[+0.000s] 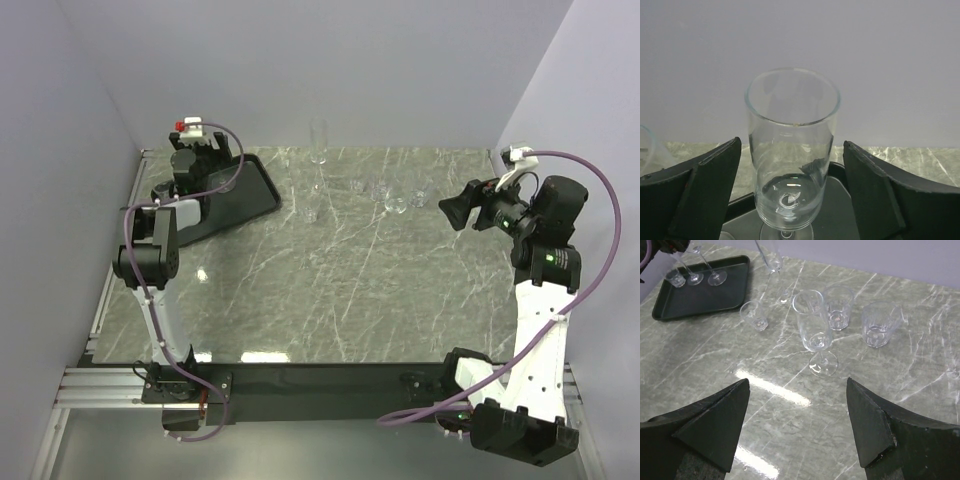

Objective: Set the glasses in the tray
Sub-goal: Place the glass into the tray, then grab a glass with a robot arm

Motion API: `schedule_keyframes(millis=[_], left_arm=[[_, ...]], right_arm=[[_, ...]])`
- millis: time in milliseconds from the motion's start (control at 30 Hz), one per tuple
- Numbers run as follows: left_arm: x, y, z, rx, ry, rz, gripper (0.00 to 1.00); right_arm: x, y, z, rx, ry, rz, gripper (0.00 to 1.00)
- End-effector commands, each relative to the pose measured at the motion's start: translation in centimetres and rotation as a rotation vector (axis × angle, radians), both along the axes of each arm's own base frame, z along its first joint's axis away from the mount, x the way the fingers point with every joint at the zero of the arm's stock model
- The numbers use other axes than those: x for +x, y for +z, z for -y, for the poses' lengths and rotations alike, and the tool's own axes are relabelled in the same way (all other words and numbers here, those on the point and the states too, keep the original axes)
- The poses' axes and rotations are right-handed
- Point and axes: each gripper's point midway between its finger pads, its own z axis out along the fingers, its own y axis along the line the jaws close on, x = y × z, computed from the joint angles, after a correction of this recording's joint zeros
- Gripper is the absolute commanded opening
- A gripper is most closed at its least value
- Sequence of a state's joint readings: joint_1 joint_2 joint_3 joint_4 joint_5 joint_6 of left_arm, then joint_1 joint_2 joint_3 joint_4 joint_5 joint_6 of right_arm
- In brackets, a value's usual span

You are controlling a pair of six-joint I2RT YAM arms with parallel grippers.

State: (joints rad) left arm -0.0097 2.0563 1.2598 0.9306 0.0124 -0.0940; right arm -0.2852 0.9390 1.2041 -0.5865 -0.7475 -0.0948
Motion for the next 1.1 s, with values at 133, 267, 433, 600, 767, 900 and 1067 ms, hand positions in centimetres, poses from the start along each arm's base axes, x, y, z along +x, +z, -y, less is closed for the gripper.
schedule_keyframes(millis=[133, 267, 433, 600, 767, 900, 1067], left_arm=[[-2.2, 7.3, 0.6, -0.016, -0.042, 0.15, 0.94], [-3.4, 9.1, 1.1, -0.028, -0.071, 0.166, 0.96], [-5.8, 12.0, 1.8, -0.076, -0.108, 0.188, 0.99], [-9.1, 15.1, 2.1, -0.109, -0.123, 0.178, 0.99], [-13.3, 16.9, 2.0, -0.19, -0.119, 0.147, 0.99], [-17.2, 16.4, 2.1, -0.24, -0.116, 0.026, 0.99], [-21.7, 14.9, 2.1, -0.265, -0.099, -0.099, 1.0]], right_arm=[[-0.6, 1.4, -0.3, -0.02, 0.026, 0.065, 0.85], [-1.1, 1.2, -0.7, -0.058, 0.068, 0.084, 0.85], [-1.4, 0.4, -1.1, -0.084, 0.115, 0.094, 0.85], [-1.8, -0.1, -1.7, -0.127, 0.192, 0.115, 0.86], [-1.9, -1.1, -2.3, -0.13, 0.251, 0.107, 0.86], [-1.1, -1.7, -2.6, -0.112, 0.285, 0.079, 0.86], [0.7, -2.6, -3.0, -0.113, 0.305, 0.021, 0.85]])
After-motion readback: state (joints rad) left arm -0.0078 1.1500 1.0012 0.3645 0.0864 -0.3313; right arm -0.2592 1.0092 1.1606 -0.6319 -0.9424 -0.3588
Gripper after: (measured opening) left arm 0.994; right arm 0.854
